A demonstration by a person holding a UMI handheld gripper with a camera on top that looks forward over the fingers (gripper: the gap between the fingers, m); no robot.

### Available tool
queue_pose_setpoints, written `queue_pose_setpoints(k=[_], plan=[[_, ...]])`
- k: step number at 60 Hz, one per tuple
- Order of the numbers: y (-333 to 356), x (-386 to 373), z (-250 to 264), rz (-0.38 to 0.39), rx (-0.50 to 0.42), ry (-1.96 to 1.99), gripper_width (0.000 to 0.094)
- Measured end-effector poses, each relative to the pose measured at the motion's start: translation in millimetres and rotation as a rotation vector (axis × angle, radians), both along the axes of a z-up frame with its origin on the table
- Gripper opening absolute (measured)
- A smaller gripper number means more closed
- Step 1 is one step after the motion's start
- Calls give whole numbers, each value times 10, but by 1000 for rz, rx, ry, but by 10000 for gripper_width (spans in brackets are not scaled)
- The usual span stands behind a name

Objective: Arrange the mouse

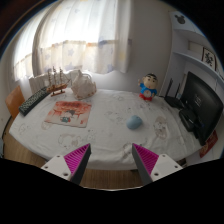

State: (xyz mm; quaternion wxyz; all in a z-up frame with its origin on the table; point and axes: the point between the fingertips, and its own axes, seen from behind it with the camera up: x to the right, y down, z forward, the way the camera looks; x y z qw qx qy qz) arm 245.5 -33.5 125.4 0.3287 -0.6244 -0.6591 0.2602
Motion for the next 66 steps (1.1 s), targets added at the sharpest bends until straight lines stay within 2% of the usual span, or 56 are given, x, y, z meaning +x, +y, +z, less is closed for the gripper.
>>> queue_pose_setpoints(k=[13,26,40,56,66], plan=[[650,-178,-145,-69,1,46,853],[958,-678,-356,-68,-12,134,855],[1049,-1265,-838,-32,-31,120,852],[1145,-1879,-1337,-42,-67,59,853],[1175,-2190,-1399,-50,-89,46,857]])
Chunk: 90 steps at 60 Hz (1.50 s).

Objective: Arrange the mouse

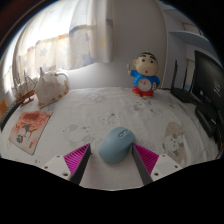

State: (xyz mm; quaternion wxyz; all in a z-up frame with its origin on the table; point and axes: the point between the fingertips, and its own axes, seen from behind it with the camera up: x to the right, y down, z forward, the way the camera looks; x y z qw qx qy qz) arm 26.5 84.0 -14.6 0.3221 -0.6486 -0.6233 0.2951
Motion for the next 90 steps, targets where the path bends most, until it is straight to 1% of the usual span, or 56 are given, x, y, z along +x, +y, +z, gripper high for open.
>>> queue_pose_setpoints(k=[19,22,27,30,35,41,45,50,55,59,63,69,73,80,85,90], plan=[[-70,-440,-25,40,-20,-16,858],[-53,-471,-24,32,-20,-17,809],[21,-502,-31,10,-15,-20,635],[74,-513,-31,-6,-9,-24,503],[133,-523,-23,-12,10,-31,459],[248,-541,52,-46,52,-26,421],[229,-561,188,-50,44,-20,410],[128,-621,490,-38,65,9,404],[-194,-666,832,-11,49,34,404],[-601,-680,1079,20,18,51,403],[-1056,-688,1285,61,15,75,403],[-1860,-672,1389,115,-7,100,402],[-2366,-626,1336,138,-13,87,402],[-3146,-574,1064,149,-49,50,402],[-3437,-560,773,137,-35,25,402],[-3535,-543,452,109,-10,-8,403]])
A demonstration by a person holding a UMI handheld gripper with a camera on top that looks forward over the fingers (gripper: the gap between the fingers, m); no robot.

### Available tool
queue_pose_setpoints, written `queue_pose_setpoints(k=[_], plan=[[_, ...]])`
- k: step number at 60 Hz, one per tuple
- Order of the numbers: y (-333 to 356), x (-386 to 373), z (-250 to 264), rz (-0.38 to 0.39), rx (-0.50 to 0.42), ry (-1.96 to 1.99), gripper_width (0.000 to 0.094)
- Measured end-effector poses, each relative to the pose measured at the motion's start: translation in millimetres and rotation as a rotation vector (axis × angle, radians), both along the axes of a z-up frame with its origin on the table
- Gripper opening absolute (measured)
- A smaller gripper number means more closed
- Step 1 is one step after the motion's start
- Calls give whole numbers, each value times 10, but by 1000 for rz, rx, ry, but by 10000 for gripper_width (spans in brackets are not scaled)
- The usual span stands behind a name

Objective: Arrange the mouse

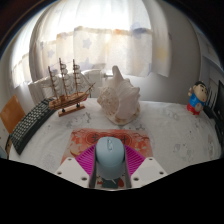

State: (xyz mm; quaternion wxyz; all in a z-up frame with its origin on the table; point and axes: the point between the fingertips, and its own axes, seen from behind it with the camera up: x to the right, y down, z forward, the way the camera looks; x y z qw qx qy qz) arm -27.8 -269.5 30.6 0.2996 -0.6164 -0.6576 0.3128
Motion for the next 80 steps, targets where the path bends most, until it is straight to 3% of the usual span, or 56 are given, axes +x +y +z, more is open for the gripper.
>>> queue_pose_setpoints(k=[7,14,16,19,21,38,47,61,80], plan=[[102,2,-314,-45,65,-31,416],[164,14,-379,-35,96,-32,529],[174,32,-372,-25,106,-39,621],[206,79,-325,-23,116,-55,870],[215,129,-269,-24,109,-64,823],[287,1392,999,-56,45,-200,848],[520,1850,1512,-97,89,-180,852],[680,1896,1547,-134,92,-168,851],[631,1935,1502,-94,79,-173,851]])
